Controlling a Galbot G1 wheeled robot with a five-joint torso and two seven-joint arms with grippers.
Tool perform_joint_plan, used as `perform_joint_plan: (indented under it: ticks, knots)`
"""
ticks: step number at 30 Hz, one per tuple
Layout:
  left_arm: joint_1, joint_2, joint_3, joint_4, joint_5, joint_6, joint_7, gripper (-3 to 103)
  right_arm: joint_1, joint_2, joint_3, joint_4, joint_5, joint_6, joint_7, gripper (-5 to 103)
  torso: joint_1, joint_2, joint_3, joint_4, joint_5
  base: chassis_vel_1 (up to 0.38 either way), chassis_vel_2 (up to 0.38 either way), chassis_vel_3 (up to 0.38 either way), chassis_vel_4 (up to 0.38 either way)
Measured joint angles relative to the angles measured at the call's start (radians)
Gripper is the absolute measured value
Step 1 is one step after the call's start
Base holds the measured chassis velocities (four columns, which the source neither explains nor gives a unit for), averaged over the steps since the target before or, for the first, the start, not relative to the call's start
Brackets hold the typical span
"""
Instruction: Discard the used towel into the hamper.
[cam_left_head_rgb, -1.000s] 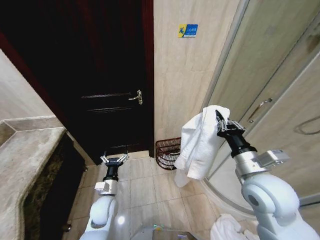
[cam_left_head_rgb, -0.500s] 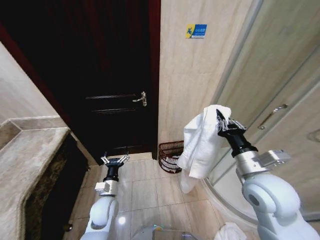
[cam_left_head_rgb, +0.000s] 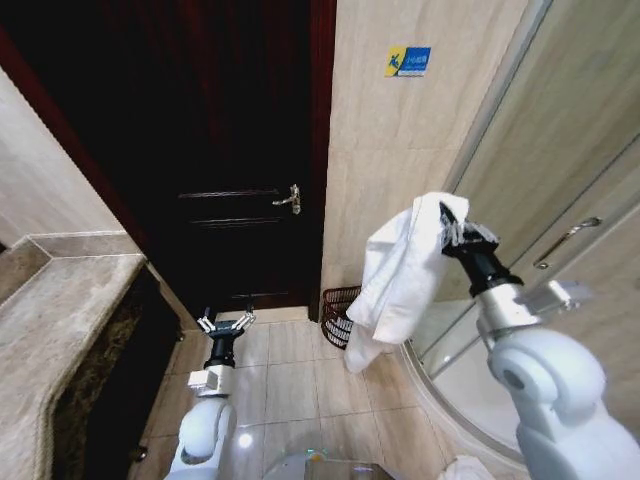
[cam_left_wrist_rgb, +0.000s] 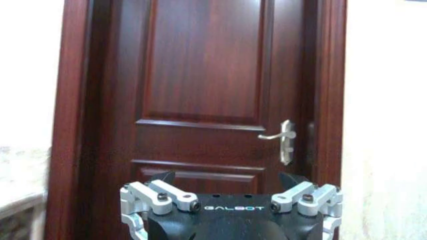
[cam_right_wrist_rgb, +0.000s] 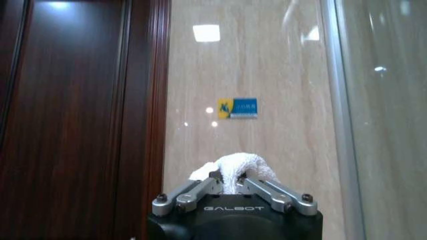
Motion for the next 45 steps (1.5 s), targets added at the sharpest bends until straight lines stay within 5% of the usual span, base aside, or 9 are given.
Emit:
perform_joint_plan:
  ticks: [5, 17, 33, 45]
  knots:
    - [0.066, -0.011, -0.013, -0.034, -0.001, -0.002, -0.027, 100, 0.22, -0.079, -0.029, -0.101, 0.133, -0.03, 0.018, 5, 0.0, 0.0, 0.0, 0.0003, -0.0004, 0.0, 0.0, 0.0, 0.0]
    - [0.149, 0.019, -0.011, -0.055, -0.057, -0.045, -0.097, 100, 0.521, -0.213, -0.076, -0.375, 0.258, -0.016, -0.072, 5, 0.0, 0.0, 0.0, -0.0002, 0.0003, 0.0, 0.0, 0.0, 0.0]
    - [0.14, -0.023, -0.02, -0.028, -0.027, -0.125, -0.08, 100, 0.928, -0.151, -0.316, -0.59, 0.262, -0.032, -0.073, 5, 0.0, 0.0, 0.0, 0.0, 0.0004, 0.0, 0.0, 0.0, 0.0]
    - [0.131, -0.024, -0.013, -0.033, 0.0, -0.151, -0.072, 100, 1.085, -0.092, -0.442, -0.867, 0.129, 0.033, -0.147, 5, 0.0, 0.0, 0.0, 0.0001, 0.0, 0.0, 0.0, 0.0, 0.0]
